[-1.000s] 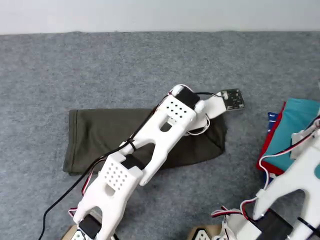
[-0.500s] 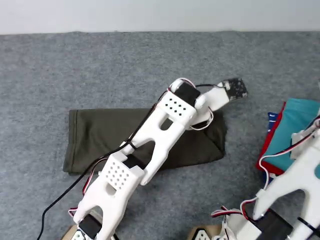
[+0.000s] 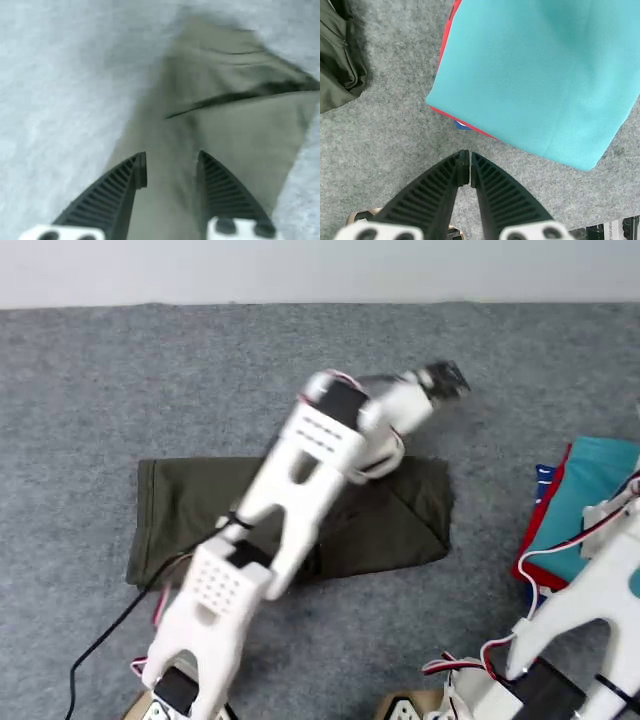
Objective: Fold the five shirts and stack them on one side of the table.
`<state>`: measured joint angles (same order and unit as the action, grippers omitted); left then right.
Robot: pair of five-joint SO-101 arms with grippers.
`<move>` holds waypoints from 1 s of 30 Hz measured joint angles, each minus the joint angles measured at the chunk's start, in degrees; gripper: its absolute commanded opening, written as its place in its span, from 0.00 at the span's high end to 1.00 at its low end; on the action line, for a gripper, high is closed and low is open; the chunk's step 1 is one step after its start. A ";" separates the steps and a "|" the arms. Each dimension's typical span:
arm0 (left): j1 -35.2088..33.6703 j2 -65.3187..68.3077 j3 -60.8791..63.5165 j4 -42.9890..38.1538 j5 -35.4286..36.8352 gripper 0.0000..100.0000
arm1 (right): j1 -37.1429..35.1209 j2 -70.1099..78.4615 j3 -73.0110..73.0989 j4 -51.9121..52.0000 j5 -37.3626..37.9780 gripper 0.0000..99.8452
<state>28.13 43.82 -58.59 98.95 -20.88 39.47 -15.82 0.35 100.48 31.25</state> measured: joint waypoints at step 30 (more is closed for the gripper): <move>-52.84 -25.14 51.78 -5.45 3.43 0.73 | 0.00 -10.29 6.33 0.18 0.00 0.99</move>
<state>-24.70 18.68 -6.81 93.49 -17.45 39.47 -26.11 6.68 100.66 31.25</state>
